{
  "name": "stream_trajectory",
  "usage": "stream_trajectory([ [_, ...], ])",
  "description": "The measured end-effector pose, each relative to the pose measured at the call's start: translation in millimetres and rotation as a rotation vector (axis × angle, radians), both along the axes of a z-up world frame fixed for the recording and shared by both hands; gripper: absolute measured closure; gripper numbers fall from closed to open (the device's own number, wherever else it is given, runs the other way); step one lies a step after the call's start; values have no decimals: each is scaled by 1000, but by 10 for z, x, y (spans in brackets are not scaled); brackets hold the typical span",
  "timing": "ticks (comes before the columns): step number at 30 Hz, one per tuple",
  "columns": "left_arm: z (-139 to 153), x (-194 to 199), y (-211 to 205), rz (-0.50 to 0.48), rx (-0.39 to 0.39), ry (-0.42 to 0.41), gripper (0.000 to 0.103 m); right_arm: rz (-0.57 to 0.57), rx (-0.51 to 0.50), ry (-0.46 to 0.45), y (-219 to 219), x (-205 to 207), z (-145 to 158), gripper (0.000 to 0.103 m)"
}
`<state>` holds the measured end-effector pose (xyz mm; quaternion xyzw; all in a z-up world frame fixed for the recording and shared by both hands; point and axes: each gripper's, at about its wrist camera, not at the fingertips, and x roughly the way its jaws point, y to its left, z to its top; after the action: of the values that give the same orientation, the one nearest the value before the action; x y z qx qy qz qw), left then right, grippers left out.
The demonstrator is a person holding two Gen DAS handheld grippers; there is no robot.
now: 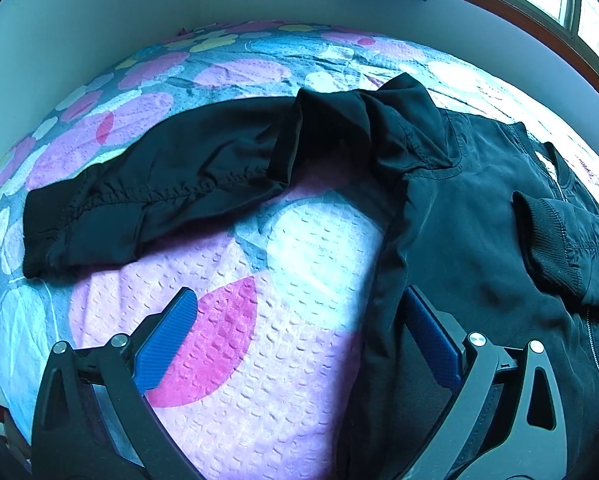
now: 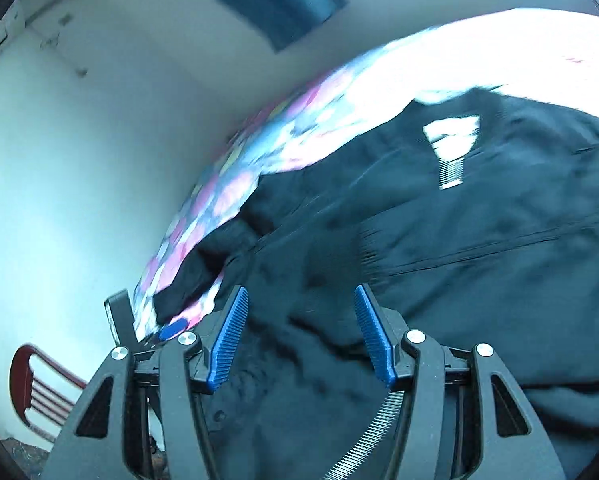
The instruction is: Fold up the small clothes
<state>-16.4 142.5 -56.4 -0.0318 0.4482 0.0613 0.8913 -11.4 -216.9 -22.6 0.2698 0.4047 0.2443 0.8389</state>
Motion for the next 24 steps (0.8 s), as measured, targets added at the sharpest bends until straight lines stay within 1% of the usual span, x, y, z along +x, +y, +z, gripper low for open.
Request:
stream_trajectory([
  [2, -12, 3, 23, 1, -16, 1, 2, -40, 21, 18, -143, -37, -46, 47],
  [5, 10, -15, 53, 3, -32, -7, 2, -41, 61, 52, -163, -49, -168, 47],
  [9, 106, -104, 148, -6, -41, -38, 2, -7, 46, 87, -11, 47, -340, 47],
  [12, 179, -182, 362, 11, -58, -58, 2, 12, 15, 124, 69, 87, -487, 47],
  [14, 231, -249, 563, 36, -80, -75, 2, 14, 8, 130, 81, 85, -553, 46],
  [20, 403, -490, 1548, 185, -175, -138, 2, 12, 51, 131, 58, 72, -626, 42],
  [23, 362, -529, 2065, 223, -254, -152, 2, 12, 64, 127, 57, 70, -632, 39],
  [24, 329, -516, 2161, 221, -273, -145, 2, 13, 61, 125, 63, 70, -629, 38],
])
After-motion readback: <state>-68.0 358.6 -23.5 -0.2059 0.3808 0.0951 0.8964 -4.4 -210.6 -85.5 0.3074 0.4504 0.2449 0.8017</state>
